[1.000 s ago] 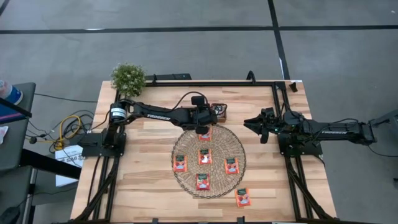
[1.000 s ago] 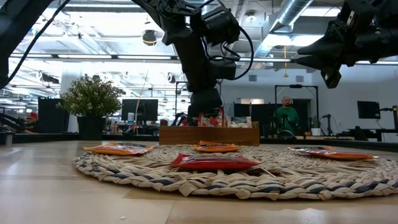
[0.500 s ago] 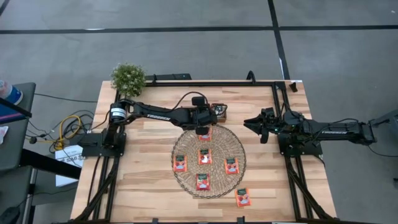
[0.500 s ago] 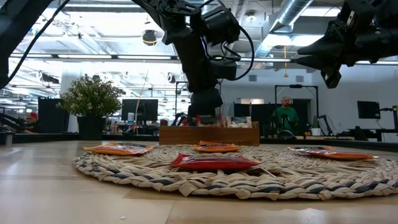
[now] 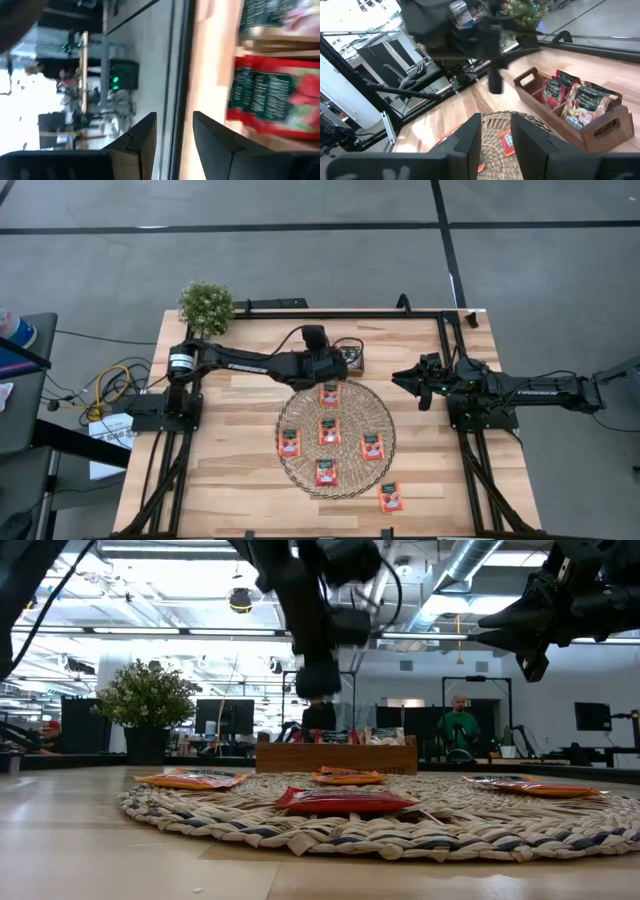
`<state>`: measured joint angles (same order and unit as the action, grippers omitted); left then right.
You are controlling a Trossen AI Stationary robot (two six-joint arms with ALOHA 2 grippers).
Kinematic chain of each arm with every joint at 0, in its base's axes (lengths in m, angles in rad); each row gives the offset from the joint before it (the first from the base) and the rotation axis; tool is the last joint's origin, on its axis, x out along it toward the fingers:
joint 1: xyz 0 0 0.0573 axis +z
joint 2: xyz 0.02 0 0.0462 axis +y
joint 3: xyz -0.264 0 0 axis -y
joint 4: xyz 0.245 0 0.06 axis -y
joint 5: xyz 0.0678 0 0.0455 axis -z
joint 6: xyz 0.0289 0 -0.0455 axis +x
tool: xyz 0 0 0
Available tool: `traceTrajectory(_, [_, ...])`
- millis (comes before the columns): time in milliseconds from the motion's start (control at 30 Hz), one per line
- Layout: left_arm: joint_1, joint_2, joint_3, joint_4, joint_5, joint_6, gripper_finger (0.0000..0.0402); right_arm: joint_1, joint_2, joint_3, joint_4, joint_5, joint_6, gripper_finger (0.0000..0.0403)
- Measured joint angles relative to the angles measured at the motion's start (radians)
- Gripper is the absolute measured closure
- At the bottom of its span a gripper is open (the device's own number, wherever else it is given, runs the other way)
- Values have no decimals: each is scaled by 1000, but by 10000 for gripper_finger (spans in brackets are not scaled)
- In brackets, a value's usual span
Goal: Pick & Place Tea
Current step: Put the red tea bag into the middle section of the wooden organizer
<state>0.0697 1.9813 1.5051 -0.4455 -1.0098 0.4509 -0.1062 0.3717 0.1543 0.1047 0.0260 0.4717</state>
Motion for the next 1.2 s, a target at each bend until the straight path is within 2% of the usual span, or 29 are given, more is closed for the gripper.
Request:
traceTrajectory(67, [-29, -38, 0, -41, 28, 3, 284, 0, 0, 0, 0, 0, 0, 305])
traceTrajectory(133, [-61, -78, 0, -87, 113, -27, 287, 0, 0, 0, 0, 0, 0, 305])
traceTrajectory(233, [-104, -143, 0, -177, 295, -134, 290, 0, 0, 0, 0, 0, 0, 305])
traceTrajectory(433, [-162, -241, 0, -261, 753, -462, 294, 0, 0, 0, 0, -1, 0, 305])
traceTrajectory(533, [-183, -245, 1, -263, 904, -614, 294, 0, 0, 0, 0, 0, 0, 305])
traceTrajectory(633, [-200, -231, 1, -259, 1030, -697, 294, 0, 0, 0, 0, 0, 0, 305])
traceTrajectory(833, [-257, -172, 0, -259, 1161, -782, 294, 0, 0, 0, -8, 0, 0, 305])
traceTrajectory(933, [-290, -139, 0, -229, 1194, -789, 294, -1, 0, 0, -16, 0, 0, 305])
traceTrajectory(1200, [-336, -40, 0, -200, 1101, -801, 294, -1, 0, 0, -18, 1, -5, 305])
